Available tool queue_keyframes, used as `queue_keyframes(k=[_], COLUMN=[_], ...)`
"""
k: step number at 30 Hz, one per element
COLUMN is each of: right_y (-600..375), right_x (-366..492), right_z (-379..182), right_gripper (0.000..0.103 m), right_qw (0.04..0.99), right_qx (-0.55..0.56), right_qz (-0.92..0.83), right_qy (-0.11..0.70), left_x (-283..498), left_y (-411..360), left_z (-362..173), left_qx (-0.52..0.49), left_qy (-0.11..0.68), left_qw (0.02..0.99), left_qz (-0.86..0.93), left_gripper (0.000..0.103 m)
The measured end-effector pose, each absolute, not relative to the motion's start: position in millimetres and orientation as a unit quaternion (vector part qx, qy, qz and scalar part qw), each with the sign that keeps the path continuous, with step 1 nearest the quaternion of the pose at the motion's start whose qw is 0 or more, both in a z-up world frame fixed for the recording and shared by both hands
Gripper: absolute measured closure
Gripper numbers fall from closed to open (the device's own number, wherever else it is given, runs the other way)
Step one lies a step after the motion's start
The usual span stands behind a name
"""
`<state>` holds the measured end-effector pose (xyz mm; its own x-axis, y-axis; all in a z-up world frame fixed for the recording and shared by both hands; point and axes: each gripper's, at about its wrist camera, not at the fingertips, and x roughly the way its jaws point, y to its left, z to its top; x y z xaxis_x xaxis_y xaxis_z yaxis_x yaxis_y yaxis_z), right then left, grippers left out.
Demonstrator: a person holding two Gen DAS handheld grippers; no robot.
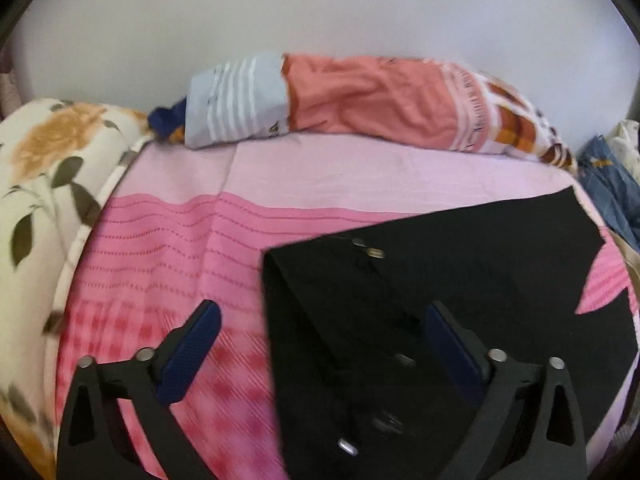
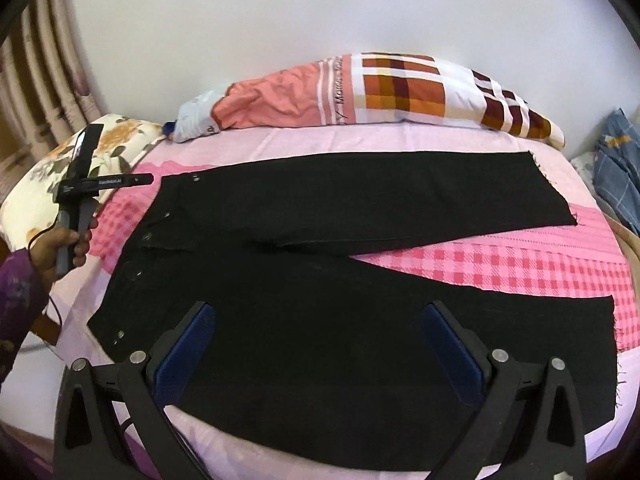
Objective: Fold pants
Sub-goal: 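Lower the left tool onto the jeans waistband edge and close it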
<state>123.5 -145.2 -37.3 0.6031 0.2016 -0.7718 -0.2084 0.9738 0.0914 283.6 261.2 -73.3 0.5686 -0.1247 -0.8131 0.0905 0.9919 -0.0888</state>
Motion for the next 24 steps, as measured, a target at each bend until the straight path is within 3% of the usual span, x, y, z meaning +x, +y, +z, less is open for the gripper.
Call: queue_keyframes(k=[2, 11, 15, 17, 19, 22, 24], right_y=[-145.1, -138.2, -135.3, -135.1, -135.7, -137.2, -140.2], right_x=[129.5, 150.7, 156.9, 160.2, 165.4, 178.4, 189.9], right_z=[-38.9, -47.1, -49.2, -49.7, -48.4, -38.1, -30.7], right_gripper=[0.000, 0.000, 0.000, 0.000, 0.000, 0.000, 0.000], right_qw=[0.894, 0.887, 0.884, 0.883, 0.884, 0.889, 0.892], right_qx=[-0.005, 0.001, 0.003, 0.006, 0.010, 0.028, 0.049], right_qz=[0.109, 0.095, 0.089, 0.088, 0.086, 0.093, 0.106], right_qy=[0.434, 0.452, 0.459, 0.461, 0.460, 0.447, 0.436], left_x=[301.2, 352.3, 361.3, 358.6, 352.7, 334.8, 316.8], left_y=[268.0, 279.0, 283.4, 276.6, 270.5, 264.1, 259.4], left_z=[-82.4, -116.0, -126.4, -124.2, -120.4, -98.3, -78.8], left_qx=[-0.014, -0.008, -0.071, -0.043, -0.039, -0.046, -0.053], left_qy=[0.475, 0.518, 0.534, 0.532, 0.524, 0.495, 0.462], left_qw=[0.877, 0.843, 0.824, 0.831, 0.839, 0.857, 0.875], left_qz=[-0.075, -0.145, -0.176, -0.155, -0.137, -0.132, -0.133], left_gripper=[0.018, 0.021, 0.023, 0.059, 0.065, 0.086, 0.086])
